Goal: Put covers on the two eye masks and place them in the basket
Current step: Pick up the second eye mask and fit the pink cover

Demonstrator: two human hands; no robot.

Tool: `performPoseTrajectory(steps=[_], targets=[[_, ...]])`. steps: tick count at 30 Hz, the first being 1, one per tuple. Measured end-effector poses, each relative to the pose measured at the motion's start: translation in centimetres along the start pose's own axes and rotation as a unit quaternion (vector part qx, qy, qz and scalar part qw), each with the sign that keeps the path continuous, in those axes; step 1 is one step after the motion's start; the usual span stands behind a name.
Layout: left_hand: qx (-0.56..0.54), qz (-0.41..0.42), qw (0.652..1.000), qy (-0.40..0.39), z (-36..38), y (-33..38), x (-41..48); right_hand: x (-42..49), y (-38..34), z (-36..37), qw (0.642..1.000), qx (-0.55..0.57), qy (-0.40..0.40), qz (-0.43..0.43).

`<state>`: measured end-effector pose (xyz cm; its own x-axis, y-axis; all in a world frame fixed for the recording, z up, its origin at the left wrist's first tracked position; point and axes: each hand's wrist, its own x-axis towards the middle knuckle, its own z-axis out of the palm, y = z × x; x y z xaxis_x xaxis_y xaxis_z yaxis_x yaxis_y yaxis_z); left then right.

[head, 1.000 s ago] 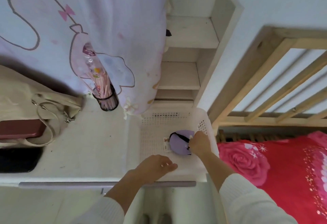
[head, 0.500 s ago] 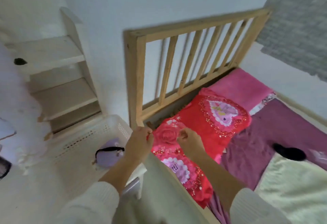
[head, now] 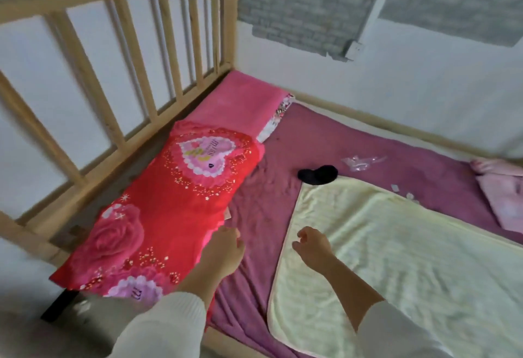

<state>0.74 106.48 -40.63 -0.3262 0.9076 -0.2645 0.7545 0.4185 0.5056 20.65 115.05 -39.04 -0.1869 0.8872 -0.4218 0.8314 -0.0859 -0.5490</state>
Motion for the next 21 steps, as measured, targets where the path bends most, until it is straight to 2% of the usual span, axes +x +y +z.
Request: performPoseTrajectory(steps=[4,8,14,21], targets=[[-0.006,-0.025,0.998,-0.057,6.5,5.3,4.9,6.1,7.1,-3.4,0.998,-0.002,-0.027,0.054],[-0.025,-0.04,0.993,-0.109,10.8,8.9,9.7,12.1,11.3,-6.8,0.993,-0.073,-0.065,0.063],[-0.014,-0.039,0.992,-0.123,13.5,12.0,20.0,22.3,12.4,-10.9,0.992,-0.091,-0.05,0.07],[-0.041,-0.059,0.984,-0.162,18.4,14.0,32.1,34.2,14.1,-10.7,0.991,-0.089,-0.059,0.078]])
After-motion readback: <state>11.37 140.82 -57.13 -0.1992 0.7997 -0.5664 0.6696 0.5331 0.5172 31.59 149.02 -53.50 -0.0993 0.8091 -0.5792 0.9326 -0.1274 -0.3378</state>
